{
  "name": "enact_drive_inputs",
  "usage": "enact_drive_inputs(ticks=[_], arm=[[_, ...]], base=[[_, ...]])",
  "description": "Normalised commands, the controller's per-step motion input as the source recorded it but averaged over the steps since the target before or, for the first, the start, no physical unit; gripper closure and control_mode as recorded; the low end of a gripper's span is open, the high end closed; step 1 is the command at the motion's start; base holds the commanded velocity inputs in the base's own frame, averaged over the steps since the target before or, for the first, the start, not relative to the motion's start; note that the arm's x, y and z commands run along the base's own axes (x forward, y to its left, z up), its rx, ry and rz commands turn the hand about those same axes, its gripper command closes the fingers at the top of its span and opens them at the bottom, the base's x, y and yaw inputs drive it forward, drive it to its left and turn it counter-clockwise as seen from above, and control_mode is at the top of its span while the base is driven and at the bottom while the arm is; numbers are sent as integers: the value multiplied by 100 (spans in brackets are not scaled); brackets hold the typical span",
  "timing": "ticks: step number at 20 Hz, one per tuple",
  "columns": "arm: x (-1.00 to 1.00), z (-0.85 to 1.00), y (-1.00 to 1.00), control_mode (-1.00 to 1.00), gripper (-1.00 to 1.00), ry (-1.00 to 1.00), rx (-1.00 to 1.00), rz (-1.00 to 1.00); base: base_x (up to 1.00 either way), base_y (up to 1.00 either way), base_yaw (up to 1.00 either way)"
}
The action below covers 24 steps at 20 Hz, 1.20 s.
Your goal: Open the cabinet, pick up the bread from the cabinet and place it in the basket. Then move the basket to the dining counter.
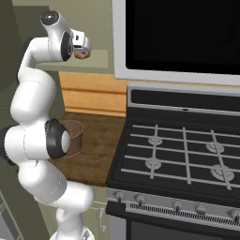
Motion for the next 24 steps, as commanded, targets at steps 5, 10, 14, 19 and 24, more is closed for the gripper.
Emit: enact_drive_inputs(ticks=[5,10,14,19,24], arm=[[47,0,3,-100,-100,0,0,0],[46,-1,2,-100,-100,0,0,0],[43,-12,1,-100,-100,0,0,0],[25,-8,16,-100,-100,1,0,0],[7,-10,6,-100,-100,1,0,0]], base=[[0,0,0],[0,0,0],[0,0,0],[0,0,0],[0,0,0]])
